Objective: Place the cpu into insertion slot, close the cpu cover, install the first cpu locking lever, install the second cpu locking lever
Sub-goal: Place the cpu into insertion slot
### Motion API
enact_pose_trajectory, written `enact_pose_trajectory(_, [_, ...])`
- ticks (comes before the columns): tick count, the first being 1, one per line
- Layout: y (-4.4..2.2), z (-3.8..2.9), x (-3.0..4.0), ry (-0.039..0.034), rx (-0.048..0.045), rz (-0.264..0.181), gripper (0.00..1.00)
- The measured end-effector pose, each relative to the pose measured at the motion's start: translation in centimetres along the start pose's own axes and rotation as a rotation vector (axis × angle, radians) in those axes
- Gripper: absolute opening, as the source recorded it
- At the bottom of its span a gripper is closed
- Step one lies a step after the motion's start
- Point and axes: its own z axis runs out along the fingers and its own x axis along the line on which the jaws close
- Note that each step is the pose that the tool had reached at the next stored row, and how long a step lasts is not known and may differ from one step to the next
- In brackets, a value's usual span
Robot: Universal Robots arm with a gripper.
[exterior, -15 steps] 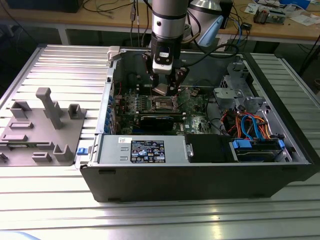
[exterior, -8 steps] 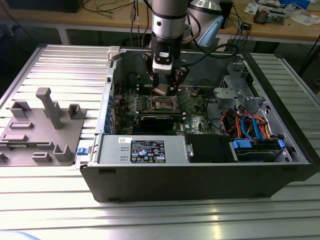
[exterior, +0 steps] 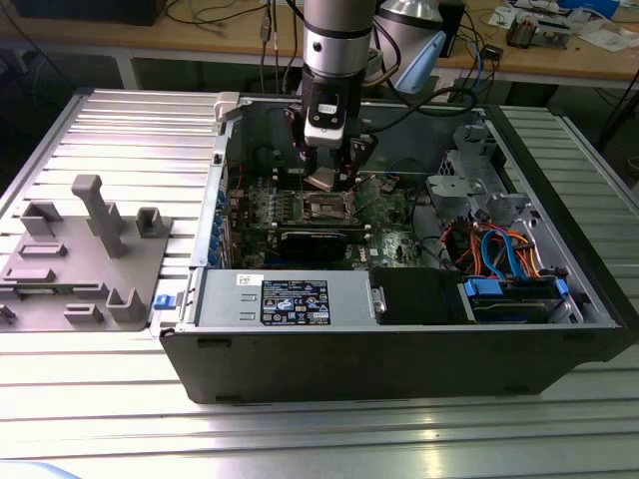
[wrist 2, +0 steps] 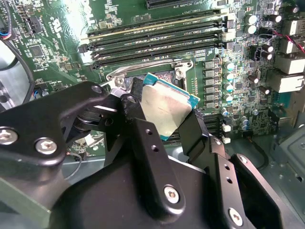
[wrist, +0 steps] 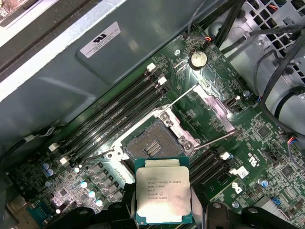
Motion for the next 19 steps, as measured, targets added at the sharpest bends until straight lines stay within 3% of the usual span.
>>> enact_pose_trajectory(19, [0.00,0.02,0.00,-0.0022,0.0031,0.019,0.55])
